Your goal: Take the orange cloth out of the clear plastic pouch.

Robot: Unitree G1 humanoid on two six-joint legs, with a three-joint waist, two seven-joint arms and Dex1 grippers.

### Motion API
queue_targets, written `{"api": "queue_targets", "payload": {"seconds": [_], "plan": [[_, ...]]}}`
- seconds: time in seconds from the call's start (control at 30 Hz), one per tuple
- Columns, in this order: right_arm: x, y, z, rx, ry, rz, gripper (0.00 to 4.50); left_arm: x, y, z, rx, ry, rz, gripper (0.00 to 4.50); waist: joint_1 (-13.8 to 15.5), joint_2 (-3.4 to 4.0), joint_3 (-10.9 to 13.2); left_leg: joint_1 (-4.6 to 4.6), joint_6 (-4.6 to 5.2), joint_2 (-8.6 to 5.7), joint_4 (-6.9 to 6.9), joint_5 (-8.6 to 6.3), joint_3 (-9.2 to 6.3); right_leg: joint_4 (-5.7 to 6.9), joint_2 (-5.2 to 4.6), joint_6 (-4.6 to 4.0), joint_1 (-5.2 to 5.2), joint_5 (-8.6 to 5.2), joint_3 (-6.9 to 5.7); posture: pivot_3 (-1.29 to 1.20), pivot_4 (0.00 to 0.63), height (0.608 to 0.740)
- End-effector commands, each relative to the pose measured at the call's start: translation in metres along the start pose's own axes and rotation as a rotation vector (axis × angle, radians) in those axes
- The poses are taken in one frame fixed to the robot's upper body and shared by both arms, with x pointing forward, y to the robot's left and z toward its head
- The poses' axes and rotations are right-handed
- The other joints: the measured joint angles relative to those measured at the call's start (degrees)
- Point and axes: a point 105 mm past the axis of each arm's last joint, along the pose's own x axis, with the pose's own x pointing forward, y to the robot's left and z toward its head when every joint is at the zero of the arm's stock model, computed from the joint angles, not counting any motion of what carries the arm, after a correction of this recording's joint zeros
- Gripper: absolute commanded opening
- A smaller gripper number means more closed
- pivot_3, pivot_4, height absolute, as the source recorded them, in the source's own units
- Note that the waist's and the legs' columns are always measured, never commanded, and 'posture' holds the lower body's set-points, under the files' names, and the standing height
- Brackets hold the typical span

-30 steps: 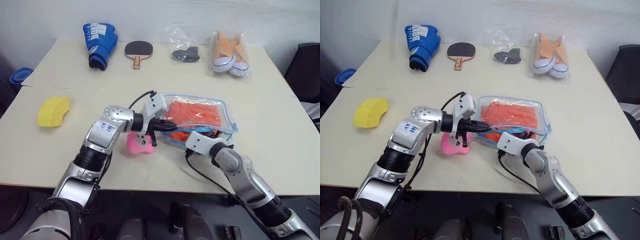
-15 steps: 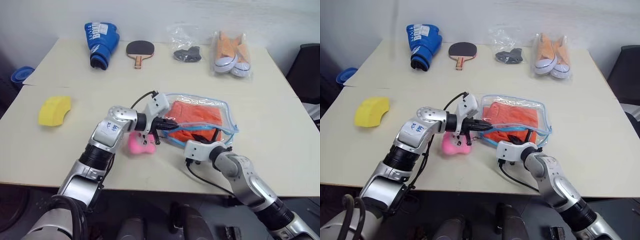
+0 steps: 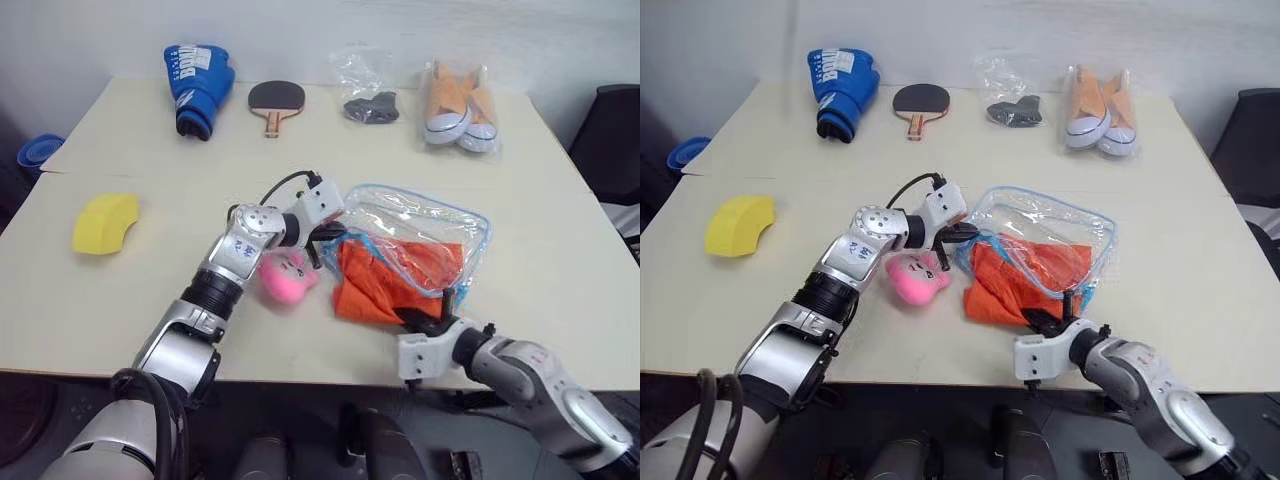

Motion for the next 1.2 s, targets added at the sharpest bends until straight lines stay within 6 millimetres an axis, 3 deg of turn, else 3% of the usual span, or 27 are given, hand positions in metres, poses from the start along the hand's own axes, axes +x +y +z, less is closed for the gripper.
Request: {"api": "queue_targets", "payload": {"seconds": [0.03, 0.2, 0.43, 0.57, 0.73, 0.87, 1.0, 1.1, 1.2], "plan": [[-0.017, 0.007, 0.021, -0.063, -0.151, 0.063, 0.02, -0.009, 0.021, -0.005, 0.048, 0.025, 0.086, 0.00, 0.0, -0.01, 0.0, 0.00, 0.00, 0.01, -0.01, 0.00, -0.01, -0.04, 0.01, 0.00, 0.01, 0.00, -0.01, 0.00, 0.150, 0.740], [-0.039, 0.018, 0.005, -0.098, -0.144, 0.160, 0.02, -0.021, 0.050, -0.012, 0.096, 0.070, 0.184, 0.00, 0.0, -0.03, 0.0, 0.04, 0.01, 0.00, 0.01, 0.00, 0.06, -0.05, 0.00, 0.01, 0.07, 0.01, 0.00, 0.00, 0.150, 0.740], [-0.060, -0.012, -0.072, -0.050, 0.138, 0.018, 0.02, -0.051, 0.067, -0.013, 0.167, 0.080, 0.162, 0.00, 0.0, -0.05, 0.0, 0.05, 0.02, 0.03, -0.03, -0.01, 0.13, -0.06, -0.02, 0.01, 0.07, 0.01, -0.01, 0.00, 0.150, 0.740], [-0.083, -0.033, -0.126, 0.106, 0.338, -0.144, 0.02, -0.067, 0.053, -0.008, 0.268, 0.041, 0.046, 0.00, 0.0, -0.02, 0.1, 0.04, 0.01, 0.05, -0.03, 0.00, 0.10, -0.04, -0.02, 0.00, 0.05, 0.02, -0.04, 0.00, 0.150, 0.740], [-0.116, -0.025, -0.181, 0.368, 0.588, -0.275, 0.02, -0.072, 0.014, -0.001, 0.403, -0.021, -0.123, 0.00, 0.4, 0.08, 0.1, 0.02, 0.02, 0.06, 0.05, 0.00, -0.01, 0.06, -0.11, 0.00, -0.04, 0.02, -0.17, 0.00, 0.150, 0.740], [-0.129, -0.023, -0.193, 0.543, 0.659, -0.382, 0.02, -0.077, -0.001, -0.002, 0.399, -0.025, -0.162, 0.00, 0.1, 0.19, 0.2, -0.03, 0.03, 0.06, 0.05, 0.00, 0.02, 0.08, -0.09, 0.02, -0.03, 0.03, -0.15, 0.00, 0.150, 0.740], [-0.124, -0.015, -0.181, 0.639, 0.611, -0.383, 0.02, -0.084, -0.007, -0.001, 0.398, -0.018, -0.170, 0.00, 0.0, 0.34, 0.2, 0.00, 0.02, 0.07, 0.03, 0.01, 0.08, 0.00, -0.07, 0.01, 0.06, 0.02, 0.00, 0.00, 0.150, 0.740], [-0.128, -0.015, -0.179, 0.654, 0.623, -0.397, 0.70, -0.089, -0.009, -0.003, 0.359, -0.008, -0.177, 0.00, -0.1, 0.41, 0.2, 0.03, 0.01, 0.07, 0.01, 0.01, 0.08, 0.05, -0.05, 0.00, 0.05, 0.02, 0.04, 0.00, 0.150, 0.740], [-0.133, -0.015, -0.173, 0.660, 0.617, -0.396, 1.76, -0.096, -0.008, -0.004, 0.315, -0.011, -0.171, 0.95, -0.1, 0.52, 0.2, 0.02, 0.01, 0.07, 0.00, 0.01, 0.10, 0.15, -0.06, 0.00, 0.04, 0.02, 0.05, 0.00, 0.150, 0.740]]}}
